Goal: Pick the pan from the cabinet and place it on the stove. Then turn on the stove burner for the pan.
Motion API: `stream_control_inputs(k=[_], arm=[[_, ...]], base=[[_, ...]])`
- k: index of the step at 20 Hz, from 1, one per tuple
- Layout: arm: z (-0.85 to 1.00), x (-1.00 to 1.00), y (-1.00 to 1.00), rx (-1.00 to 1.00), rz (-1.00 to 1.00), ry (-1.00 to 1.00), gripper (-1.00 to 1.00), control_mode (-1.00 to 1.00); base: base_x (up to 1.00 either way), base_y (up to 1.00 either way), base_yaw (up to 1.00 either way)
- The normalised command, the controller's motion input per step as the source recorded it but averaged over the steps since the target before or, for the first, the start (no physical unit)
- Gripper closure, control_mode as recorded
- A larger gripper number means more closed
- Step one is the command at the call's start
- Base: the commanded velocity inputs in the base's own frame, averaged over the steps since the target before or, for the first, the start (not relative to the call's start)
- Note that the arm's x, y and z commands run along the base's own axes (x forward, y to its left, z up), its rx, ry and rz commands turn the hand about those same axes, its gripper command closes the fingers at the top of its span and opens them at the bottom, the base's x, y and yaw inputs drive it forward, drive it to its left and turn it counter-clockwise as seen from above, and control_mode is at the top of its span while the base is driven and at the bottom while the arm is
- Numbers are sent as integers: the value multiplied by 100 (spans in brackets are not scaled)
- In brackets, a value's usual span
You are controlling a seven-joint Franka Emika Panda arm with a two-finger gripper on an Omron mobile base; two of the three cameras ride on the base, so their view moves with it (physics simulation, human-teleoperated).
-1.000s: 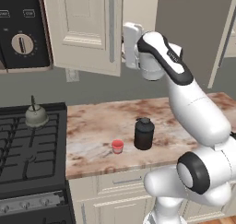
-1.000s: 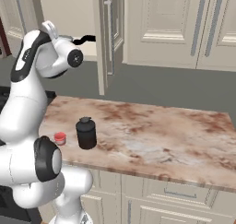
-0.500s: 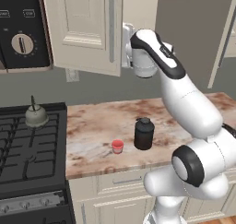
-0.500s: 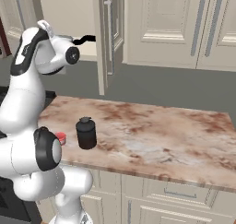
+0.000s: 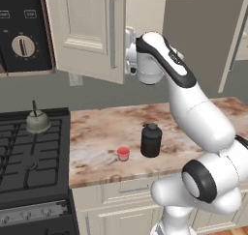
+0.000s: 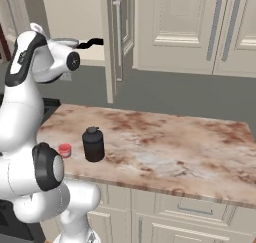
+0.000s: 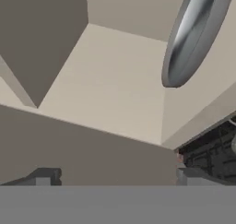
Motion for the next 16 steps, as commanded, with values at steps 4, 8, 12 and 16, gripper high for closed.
stream_control_inputs(k=[4, 8, 12, 16], arm=[[0, -56, 59, 0, 11, -1, -100, -100], [0, -57, 63, 0, 11, 0, -100, -100], [0, -56, 66, -1, 11, 0, -100, -100], [0, -52, 67, -2, 11, 0, -100, -100]], base=[[0, 0, 0], [0, 0, 0], [0, 0, 0], [0, 0, 0]])
